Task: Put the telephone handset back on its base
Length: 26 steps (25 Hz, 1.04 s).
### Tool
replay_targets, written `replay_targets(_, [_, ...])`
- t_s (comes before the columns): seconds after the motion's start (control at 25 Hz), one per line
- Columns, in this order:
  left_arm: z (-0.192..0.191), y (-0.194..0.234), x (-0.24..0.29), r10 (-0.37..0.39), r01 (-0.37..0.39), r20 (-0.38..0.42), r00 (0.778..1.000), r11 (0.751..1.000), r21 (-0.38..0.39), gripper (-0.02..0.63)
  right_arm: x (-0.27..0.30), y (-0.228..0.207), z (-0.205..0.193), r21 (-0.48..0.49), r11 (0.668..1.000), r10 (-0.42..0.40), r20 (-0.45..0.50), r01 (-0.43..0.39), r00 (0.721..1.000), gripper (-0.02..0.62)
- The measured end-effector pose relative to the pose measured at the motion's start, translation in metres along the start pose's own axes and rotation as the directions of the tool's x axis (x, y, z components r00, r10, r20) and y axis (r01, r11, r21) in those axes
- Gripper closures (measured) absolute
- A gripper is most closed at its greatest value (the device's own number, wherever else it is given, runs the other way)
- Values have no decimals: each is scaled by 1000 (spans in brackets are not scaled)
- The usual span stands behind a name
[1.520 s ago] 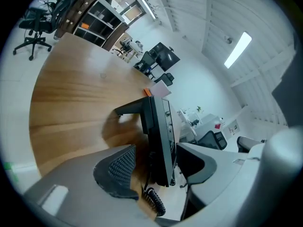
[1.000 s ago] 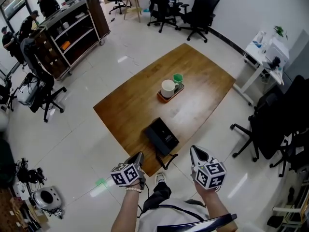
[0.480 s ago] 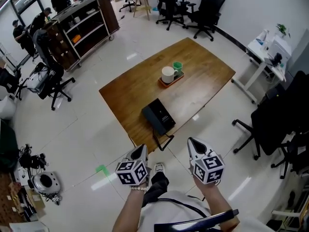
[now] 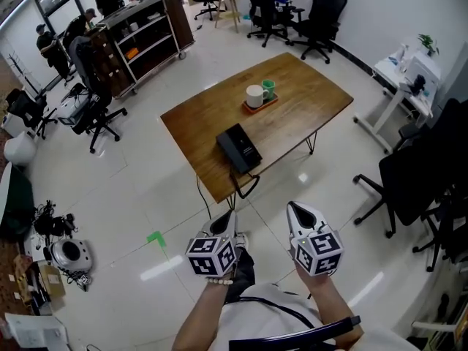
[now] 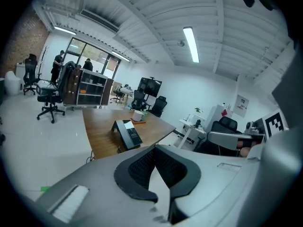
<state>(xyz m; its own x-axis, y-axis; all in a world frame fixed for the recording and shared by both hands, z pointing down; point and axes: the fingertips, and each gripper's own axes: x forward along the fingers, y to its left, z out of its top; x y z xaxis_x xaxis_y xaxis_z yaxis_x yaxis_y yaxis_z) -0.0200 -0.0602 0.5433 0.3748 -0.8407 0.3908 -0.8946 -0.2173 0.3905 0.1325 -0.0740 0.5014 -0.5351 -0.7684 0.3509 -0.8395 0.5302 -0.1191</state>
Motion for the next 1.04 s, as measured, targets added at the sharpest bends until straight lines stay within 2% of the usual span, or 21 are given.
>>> replay_targets(0.24, [-16,-30,-44,-16,16,32,999,1000,12,606,-48,20,-11,3,1000,5,29,-5,1000,591])
replay_targets(0.48, [-25,-40,-68,18,-21,44,999,998,55,606,-78,30,-23,-1,1000,-4,39,4,999,591])
replay_targets(0.8, [-28,-50,-76,17,-19,42,999,998,66,606,-87,37,-21,-7,1000,0,54,0,999,592])
replay_targets(1.04, [-25,-50,-77,11,-13,45,999,999,43,606,-88,35,-18,-4,1000,-4,57,4,998,592])
